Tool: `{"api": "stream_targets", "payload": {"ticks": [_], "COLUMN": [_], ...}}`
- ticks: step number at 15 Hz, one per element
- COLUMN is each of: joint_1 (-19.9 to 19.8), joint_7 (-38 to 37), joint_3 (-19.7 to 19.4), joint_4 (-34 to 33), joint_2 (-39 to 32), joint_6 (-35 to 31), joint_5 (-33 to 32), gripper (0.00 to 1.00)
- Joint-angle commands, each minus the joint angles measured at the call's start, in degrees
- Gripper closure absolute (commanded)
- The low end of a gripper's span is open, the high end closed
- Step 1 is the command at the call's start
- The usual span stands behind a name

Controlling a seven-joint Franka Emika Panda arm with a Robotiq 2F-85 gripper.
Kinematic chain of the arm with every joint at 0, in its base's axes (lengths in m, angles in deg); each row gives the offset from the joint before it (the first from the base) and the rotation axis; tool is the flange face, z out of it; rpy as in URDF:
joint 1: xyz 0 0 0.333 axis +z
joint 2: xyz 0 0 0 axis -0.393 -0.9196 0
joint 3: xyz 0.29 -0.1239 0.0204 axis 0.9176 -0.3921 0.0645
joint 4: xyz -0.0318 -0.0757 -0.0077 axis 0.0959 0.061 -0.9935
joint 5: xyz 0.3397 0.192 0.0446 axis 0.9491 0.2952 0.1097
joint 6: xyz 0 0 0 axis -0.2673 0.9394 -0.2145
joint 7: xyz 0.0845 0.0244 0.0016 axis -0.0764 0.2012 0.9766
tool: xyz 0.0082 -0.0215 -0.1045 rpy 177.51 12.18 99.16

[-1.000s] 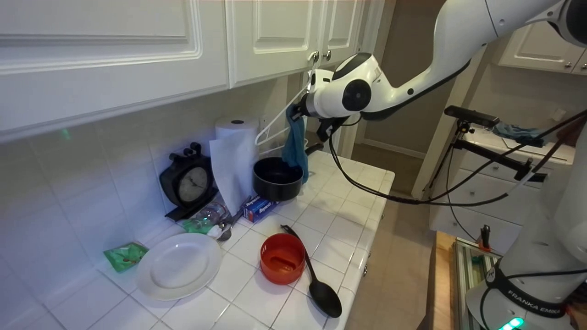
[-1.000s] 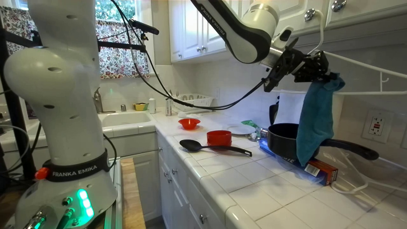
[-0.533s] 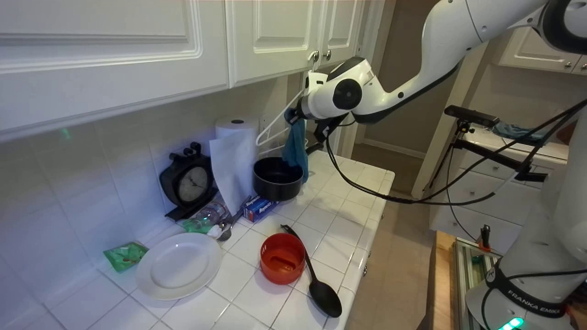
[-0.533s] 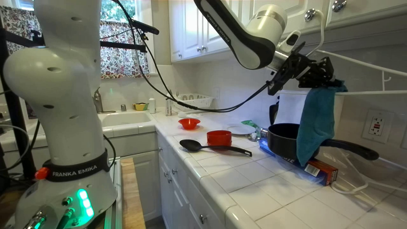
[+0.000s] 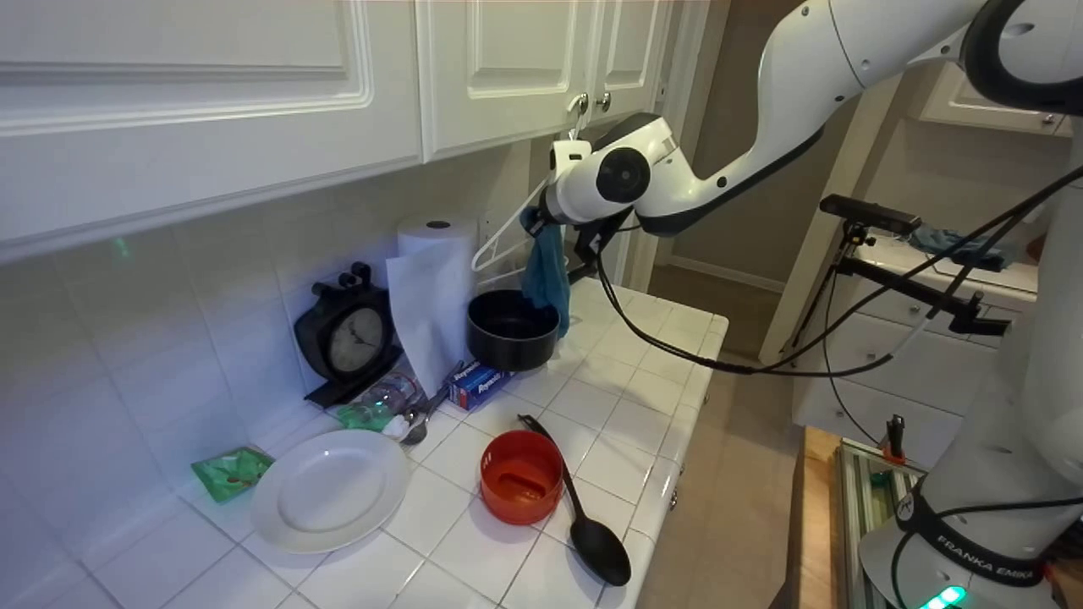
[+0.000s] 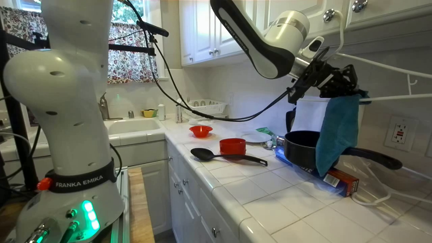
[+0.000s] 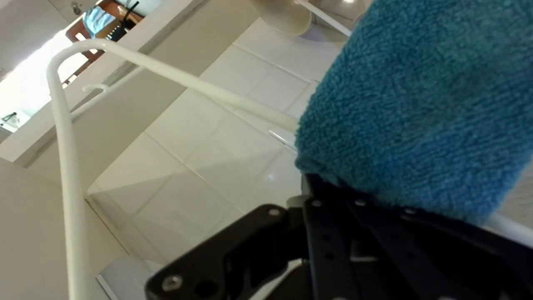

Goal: Hang the blue towel on the white hanger.

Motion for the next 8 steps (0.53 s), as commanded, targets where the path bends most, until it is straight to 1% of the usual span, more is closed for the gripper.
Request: {"api": "stream_targets", "payload": {"ticks": [1, 2, 3, 4, 7, 8], "joint_1": [-0.2, -0.2, -0.1, -0.1, -0.1, -0.1], "joint_7": [5.9, 6.9, 7.8, 8.7, 10.2, 10.4], "joint_3": [-0.1, -0.1, 0.0, 0.0, 0.0, 0.1], "joint_4": [-2.5, -2.8, -2.9, -3.0, -3.2, -3.2], "joint_2": [-2.8, -3.0, -3.1, -3.2, -3.1, -3.0], "joint_6": [0.4, 0.6, 0.9, 1.1, 1.4, 1.6], "joint_5": [4.4, 4.9, 5.6, 6.1, 6.9, 7.1], "gripper": [0.95, 0.94, 0.85, 0.68, 0.5, 0.42]}}
